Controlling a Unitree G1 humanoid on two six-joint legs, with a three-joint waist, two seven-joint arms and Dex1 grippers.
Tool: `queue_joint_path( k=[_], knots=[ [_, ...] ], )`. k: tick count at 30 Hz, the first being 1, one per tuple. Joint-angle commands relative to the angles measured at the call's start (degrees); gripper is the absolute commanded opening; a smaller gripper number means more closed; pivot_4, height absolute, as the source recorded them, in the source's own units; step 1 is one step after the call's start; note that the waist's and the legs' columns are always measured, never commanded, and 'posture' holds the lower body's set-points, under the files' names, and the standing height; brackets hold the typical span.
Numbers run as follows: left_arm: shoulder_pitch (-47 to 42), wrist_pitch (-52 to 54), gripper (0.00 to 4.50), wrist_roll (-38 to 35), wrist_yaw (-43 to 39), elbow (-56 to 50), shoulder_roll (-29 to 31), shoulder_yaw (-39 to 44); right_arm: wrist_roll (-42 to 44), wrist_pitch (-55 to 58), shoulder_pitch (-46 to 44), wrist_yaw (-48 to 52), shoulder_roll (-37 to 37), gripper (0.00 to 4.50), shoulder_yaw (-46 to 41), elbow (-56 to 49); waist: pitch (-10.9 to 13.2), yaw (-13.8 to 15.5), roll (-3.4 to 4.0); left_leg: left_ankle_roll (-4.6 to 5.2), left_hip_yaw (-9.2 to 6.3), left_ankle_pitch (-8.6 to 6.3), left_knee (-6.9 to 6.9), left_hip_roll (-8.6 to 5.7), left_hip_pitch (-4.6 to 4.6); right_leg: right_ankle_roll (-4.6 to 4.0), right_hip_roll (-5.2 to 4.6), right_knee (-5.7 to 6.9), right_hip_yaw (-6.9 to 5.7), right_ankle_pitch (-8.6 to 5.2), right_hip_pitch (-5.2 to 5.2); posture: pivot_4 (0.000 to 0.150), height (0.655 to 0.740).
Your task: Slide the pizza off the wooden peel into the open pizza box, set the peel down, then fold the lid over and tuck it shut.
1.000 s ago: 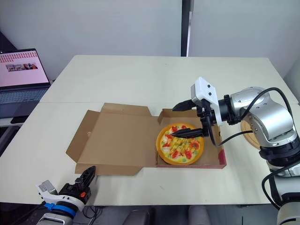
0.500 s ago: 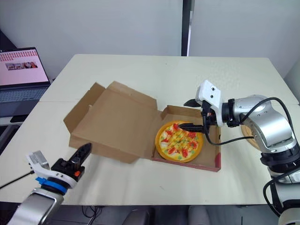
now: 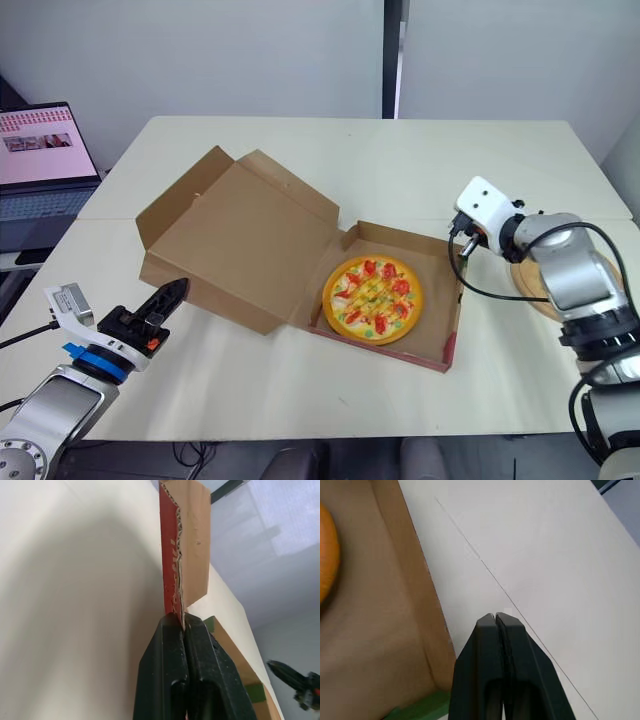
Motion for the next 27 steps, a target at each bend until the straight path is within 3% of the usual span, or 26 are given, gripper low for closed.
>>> queue_joint_path(
  k=[1, 7, 11, 21, 27],
  knots=[
    [-1.6, 1.1, 0.0, 0.8, -2.0, 0.7, 1.5, 1.1, -4.1, -5.6, -4.1, -0.5, 1.1, 0.03, 0.8, 7.9, 0.0, 0.0, -0.01, 0.0, 0.0, 0.0, 0.0, 0.0, 0.0, 0.02, 0.0, 0.0, -0.01, 0.01, 0.0, 0.15, 0.74],
    [-6.1, 3.6, 0.0, 4.4, -6.5, 5.1, 4.0, 0.8, -8.2, -12.9, -7.4, 4.1, 1.5, 0.03, 3.4, 19.9, 0.0, 0.1, -0.06, -0.01, -0.02, 0.01, -0.03, -0.01, -0.02, 0.06, 0.0, -0.1, -0.02, 0.05, 0.01, 0.15, 0.74],
    [-11.0, 5.9, 0.0, 7.3, -10.5, 8.8, 6.3, 0.1, -7.7, -13.3, -6.7, 10.6, 0.7, 0.03, 3.5, 20.2, 0.0, -0.1, -0.05, -0.01, -0.01, 0.01, -0.15, -0.01, 0.0, 0.09, 0.01, -0.14, -0.02, 0.06, 0.0, 0.15, 0.74],
    [-27.5, 11.5, 0.0, 20.0, -25.5, 21.1, 12.2, -5.9, -5.1, -10.3, 1.8, 24.0, -4.5, 0.03, 2.3, 1.9, 0.0, -0.8, -0.05, -0.25, -0.1, 0.14, -0.67, 0.0, -0.02, 0.13, 0.0, -0.49, -0.09, 0.1, -0.08, 0.15, 0.74],
    [-40.0, 12.4, 0.0, 29.7, -35.1, 29.8, 12.2, -11.7, -1.5, -5.1, 7.7, 28.0, -7.9, 0.03, 0.1, -11.2, 0.0, -0.9, -0.05, -0.26, -0.16, 0.14, -0.7, -0.03, -0.12, 0.22, -0.01, -0.7, -0.13, 0.16, -0.07, 0.15, 0.74]
  ],
)
